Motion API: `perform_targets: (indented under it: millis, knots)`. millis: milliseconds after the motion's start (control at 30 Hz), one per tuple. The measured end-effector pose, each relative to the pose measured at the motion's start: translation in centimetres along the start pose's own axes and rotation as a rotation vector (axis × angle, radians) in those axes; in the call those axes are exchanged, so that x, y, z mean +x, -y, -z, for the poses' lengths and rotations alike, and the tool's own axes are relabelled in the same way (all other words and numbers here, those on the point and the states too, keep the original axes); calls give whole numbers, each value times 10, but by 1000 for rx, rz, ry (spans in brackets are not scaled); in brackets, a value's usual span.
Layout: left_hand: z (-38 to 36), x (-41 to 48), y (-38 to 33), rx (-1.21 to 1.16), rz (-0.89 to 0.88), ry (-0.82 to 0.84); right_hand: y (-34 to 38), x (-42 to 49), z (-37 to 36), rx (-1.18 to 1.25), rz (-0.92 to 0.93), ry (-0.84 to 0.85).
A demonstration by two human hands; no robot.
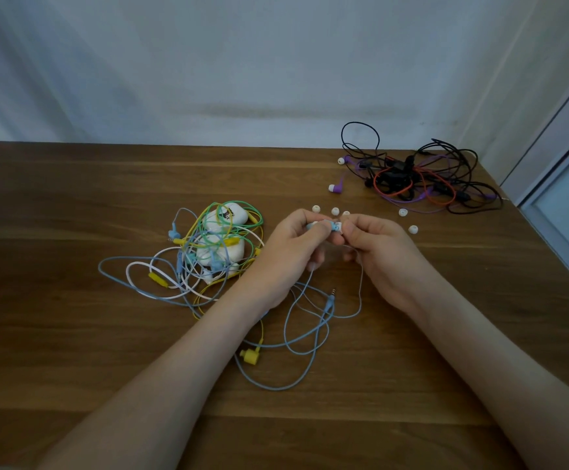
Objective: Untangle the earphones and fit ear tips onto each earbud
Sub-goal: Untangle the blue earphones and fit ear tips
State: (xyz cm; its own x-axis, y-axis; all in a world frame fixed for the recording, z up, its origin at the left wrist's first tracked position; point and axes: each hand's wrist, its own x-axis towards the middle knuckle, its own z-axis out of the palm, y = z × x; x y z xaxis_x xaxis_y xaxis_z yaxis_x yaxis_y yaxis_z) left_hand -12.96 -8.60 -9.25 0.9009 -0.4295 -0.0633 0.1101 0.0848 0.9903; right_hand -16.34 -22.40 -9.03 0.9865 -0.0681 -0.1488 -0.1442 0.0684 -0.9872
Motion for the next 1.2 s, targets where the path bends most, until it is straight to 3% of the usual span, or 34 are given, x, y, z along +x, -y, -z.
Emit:
perform_targets:
  millis: [533, 833, 1000, 1200]
  knots:
    - [-1, -2, 8, 136, -78, -5, -6, -6, -12, 6, 46, -110]
    - [-3, -2, 12, 203, -176, -23, -6, -9, -21, 135, 34, -198]
    - [-3, -3, 11, 148, -170, -16, -4, -9, -20, 231, 72, -150]
    - [-2, -3, 4, 58, -161, -53, -8, -5, -15, 186, 142, -222]
